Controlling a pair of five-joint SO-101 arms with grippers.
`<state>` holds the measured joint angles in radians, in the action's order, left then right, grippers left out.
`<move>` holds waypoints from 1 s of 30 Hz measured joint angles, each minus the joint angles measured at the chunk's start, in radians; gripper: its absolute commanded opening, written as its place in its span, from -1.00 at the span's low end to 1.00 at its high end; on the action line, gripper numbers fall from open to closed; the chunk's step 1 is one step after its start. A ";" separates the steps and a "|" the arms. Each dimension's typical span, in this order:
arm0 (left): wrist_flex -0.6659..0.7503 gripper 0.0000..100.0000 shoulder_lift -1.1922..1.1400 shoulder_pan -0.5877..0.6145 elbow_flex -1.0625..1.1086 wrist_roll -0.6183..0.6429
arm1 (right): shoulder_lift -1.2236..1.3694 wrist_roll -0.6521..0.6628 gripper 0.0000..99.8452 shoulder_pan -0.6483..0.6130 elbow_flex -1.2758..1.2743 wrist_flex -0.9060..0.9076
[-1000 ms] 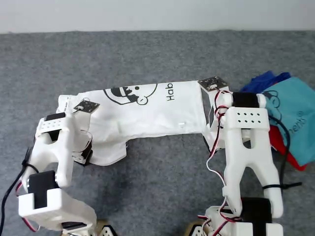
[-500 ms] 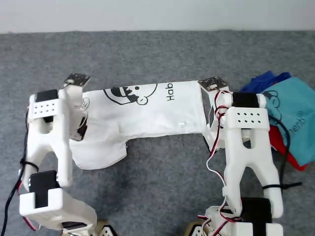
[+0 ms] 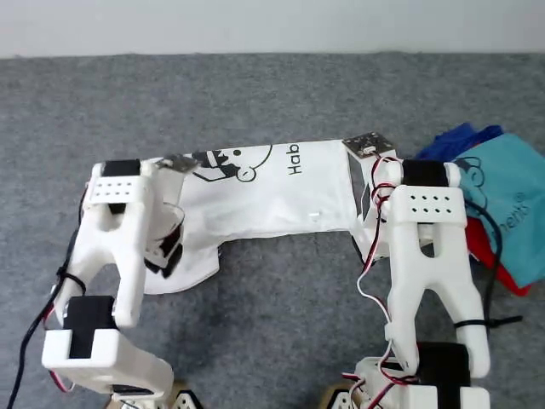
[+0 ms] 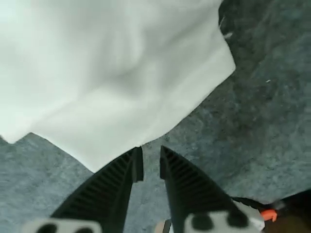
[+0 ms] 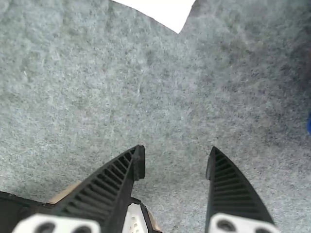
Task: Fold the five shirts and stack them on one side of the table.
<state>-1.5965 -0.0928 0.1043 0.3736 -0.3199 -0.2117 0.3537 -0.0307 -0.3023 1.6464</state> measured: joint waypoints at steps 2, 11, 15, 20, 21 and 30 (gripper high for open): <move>0.029 -0.81 0.000 -0.008 0.038 0.000 | 0.000 0.000 -0.58 0.000 0.000 0.000; 0.146 -0.81 0.000 -0.005 0.146 0.000 | 0.000 0.000 -0.58 -0.002 0.000 0.000; 0.222 -0.81 0.000 -0.005 0.210 -0.034 | 0.000 0.000 -0.58 0.000 0.000 0.000; 0.287 -0.81 0.002 -0.005 0.262 -0.048 | 0.000 0.000 -0.58 -0.002 0.000 0.000; 0.298 -0.81 0.003 -0.005 0.272 -0.048 | 0.000 0.000 -0.58 -0.002 0.000 0.000; 0.318 -0.98 0.014 -0.005 0.293 -0.048 | 0.000 0.000 -0.58 -0.002 0.000 0.000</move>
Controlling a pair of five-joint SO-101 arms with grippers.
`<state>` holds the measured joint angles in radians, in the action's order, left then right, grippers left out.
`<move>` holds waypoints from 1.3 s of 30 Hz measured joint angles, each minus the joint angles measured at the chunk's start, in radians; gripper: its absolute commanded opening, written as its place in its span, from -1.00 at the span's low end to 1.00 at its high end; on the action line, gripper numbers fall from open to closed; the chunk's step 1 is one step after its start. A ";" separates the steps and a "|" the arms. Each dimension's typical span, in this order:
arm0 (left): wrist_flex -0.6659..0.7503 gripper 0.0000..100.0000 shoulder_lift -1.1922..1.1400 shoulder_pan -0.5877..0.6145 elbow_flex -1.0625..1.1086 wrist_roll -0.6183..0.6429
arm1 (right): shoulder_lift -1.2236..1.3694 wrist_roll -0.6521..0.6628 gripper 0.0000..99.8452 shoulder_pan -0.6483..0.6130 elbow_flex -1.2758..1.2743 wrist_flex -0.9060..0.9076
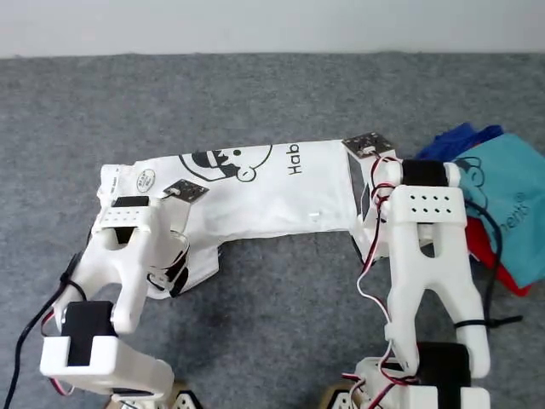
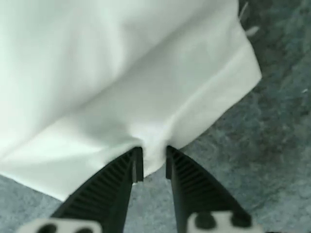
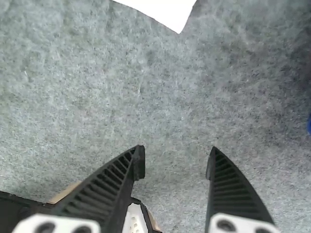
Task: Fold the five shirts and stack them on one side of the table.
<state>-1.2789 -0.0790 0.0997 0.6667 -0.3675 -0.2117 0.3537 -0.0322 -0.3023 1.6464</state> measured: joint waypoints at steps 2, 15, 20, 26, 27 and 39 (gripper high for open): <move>0.008 -0.97 0.000 -0.005 0.000 -0.002 | 0.000 0.000 -0.58 0.002 0.000 0.000; -0.157 -0.98 -0.003 0.000 -0.316 -0.002 | 0.000 0.000 -0.58 -0.002 0.000 0.000; -0.161 -0.98 -0.003 0.000 -0.404 -0.002 | 0.000 0.000 -0.58 -0.002 0.000 0.000; -0.063 -0.97 -0.086 0.000 -0.419 -0.002 | 0.000 0.000 -0.58 -0.002 0.000 0.000; -0.037 -0.97 -0.115 0.000 -0.419 -0.002 | 0.000 0.000 -0.58 -0.002 0.000 0.000; -0.110 -0.97 -0.336 0.000 -0.764 -0.002 | 0.000 0.000 -0.58 -0.002 0.000 0.000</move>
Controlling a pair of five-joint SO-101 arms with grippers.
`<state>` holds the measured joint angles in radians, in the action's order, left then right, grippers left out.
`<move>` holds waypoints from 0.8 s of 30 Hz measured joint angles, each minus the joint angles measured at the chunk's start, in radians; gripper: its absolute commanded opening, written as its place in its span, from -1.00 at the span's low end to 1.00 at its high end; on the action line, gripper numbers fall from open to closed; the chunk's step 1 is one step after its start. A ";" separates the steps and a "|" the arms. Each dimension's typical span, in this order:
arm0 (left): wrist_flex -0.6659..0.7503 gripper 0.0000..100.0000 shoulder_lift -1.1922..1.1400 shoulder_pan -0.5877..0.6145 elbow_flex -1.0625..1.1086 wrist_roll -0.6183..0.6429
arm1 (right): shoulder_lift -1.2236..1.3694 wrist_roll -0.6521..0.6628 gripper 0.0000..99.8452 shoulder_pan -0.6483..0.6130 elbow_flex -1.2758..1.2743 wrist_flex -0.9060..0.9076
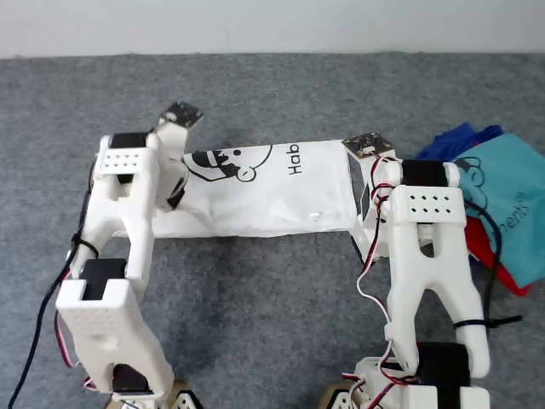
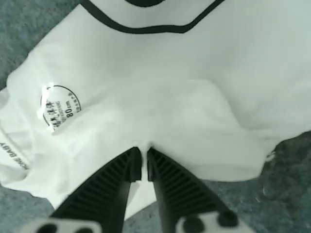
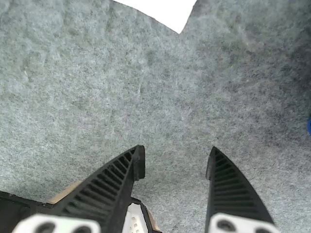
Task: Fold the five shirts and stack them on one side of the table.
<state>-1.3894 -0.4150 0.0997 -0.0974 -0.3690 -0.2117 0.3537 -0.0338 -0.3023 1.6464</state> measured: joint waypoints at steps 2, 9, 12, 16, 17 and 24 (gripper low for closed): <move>-0.035 -0.97 -0.012 0.000 -0.044 0.000 | 0.000 0.000 -0.58 0.000 0.000 0.000; -0.031 -0.97 -0.127 0.000 -0.089 0.000 | 0.000 0.000 -0.58 0.000 0.000 0.000; -0.021 -0.95 -0.161 0.000 -0.103 0.000 | 0.000 0.000 -0.58 0.000 0.000 0.000; -0.054 -0.83 -0.164 0.000 -0.187 0.009 | 0.000 0.000 -0.58 0.000 0.000 0.000; -0.068 -0.81 -0.164 0.000 -0.222 0.021 | 0.000 0.000 -0.58 0.000 0.000 0.000; -0.089 -0.79 -0.222 0.011 -0.393 0.064 | 0.000 0.000 -0.58 0.000 0.000 0.000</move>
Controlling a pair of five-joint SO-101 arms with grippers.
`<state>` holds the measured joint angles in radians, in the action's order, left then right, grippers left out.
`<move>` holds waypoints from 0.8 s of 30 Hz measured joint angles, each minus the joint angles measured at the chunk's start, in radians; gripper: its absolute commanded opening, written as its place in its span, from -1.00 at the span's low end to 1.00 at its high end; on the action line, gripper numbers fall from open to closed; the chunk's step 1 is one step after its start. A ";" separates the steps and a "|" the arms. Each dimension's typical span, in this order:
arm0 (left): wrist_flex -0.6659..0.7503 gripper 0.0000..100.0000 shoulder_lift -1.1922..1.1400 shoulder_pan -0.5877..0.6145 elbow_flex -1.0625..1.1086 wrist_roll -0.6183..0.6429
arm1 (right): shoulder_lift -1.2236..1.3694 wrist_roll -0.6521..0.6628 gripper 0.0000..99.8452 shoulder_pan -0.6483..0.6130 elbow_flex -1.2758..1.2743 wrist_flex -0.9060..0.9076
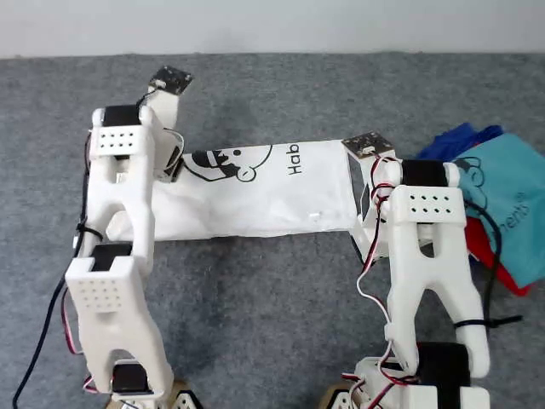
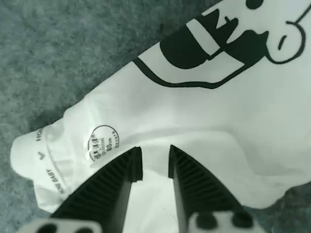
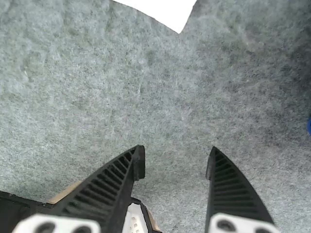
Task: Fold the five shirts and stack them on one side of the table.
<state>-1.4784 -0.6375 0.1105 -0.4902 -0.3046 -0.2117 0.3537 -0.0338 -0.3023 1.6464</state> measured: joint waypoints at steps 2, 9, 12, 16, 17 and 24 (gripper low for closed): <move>-0.003 -0.79 -0.038 -0.003 -0.020 0.005 | 0.000 0.000 -0.58 0.000 0.000 0.000; -0.196 -0.80 -0.066 0.014 -0.198 0.060 | 0.000 0.000 -0.58 0.000 -0.009 0.000; -0.242 -0.80 -0.064 0.011 -0.250 0.095 | 0.000 0.000 -0.58 -0.002 -0.046 -0.032; -0.249 -0.80 -0.025 0.000 -0.181 0.123 | 0.000 -0.002 -0.58 -0.015 -0.068 -0.063; -0.250 -0.80 -0.002 -0.015 -0.143 0.121 | 0.000 -0.002 -0.58 -0.015 -0.068 -0.068; -0.250 -0.80 0.120 -0.146 0.114 0.120 | 0.000 -0.002 -0.58 -0.011 -0.068 -0.072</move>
<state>-1.7285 -0.5178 -0.0353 -0.3767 -0.1849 -0.2117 0.3521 -0.0445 -0.3698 1.5742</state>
